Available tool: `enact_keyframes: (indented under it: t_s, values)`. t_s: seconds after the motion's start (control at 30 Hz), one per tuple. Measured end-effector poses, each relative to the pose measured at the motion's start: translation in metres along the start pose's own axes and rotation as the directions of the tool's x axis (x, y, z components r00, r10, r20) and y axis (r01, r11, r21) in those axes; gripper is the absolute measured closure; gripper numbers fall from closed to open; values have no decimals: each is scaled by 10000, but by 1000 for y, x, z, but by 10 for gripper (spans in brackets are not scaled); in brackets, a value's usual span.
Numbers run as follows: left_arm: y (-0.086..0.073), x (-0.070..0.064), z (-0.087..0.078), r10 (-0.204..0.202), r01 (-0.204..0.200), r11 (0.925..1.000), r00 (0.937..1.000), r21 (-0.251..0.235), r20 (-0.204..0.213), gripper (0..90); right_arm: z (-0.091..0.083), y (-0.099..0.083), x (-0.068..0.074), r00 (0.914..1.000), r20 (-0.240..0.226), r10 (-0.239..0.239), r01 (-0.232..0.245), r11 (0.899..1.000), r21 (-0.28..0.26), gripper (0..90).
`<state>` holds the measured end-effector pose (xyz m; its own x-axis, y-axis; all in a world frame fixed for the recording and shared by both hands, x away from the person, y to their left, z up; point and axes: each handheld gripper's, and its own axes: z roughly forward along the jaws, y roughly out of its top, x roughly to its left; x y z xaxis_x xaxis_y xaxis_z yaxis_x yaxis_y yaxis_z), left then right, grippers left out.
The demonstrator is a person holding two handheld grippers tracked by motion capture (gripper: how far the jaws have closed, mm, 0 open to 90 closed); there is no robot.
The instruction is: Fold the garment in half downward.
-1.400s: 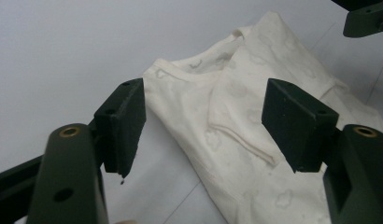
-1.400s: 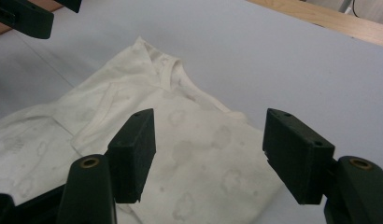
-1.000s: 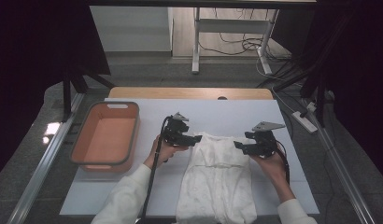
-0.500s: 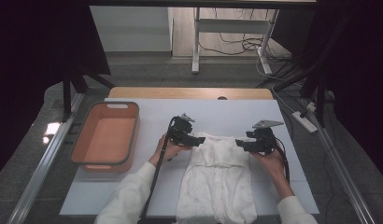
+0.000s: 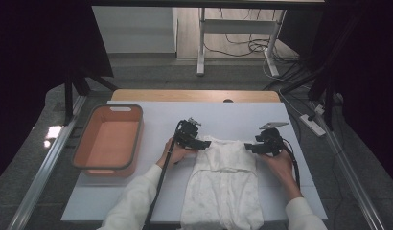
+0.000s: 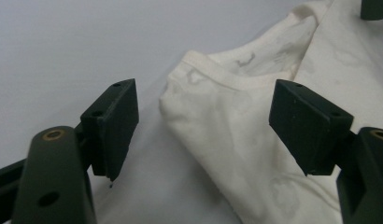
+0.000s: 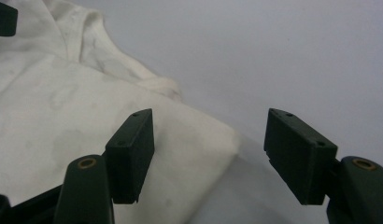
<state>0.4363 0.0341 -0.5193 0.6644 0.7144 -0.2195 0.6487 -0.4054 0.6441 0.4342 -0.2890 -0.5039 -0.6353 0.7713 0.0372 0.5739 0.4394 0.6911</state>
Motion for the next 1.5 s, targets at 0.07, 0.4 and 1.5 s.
enact_keyframes:
  t_s: [0.07, 0.4, 1.5]
  values:
    - [-1, 0, 1, 9, -9, 10000, 10000, 61, -48, 249, 0, -3, -2, 10000, 23, 44, -44, 9999, 156, 332]
    - [-6, 5, 5, -26, 25, 9997, 10000, 238, 20, 364, 7, -8, 3, 9999, -32, -128, 130, 9982, 578, 357]
    - [-6, 0, -80, 586, -598, 9694, 9982, -2380, -123, 845, -28, 38, 43, 9850, -54, -1726, 1690, 9699, -1753, 826]
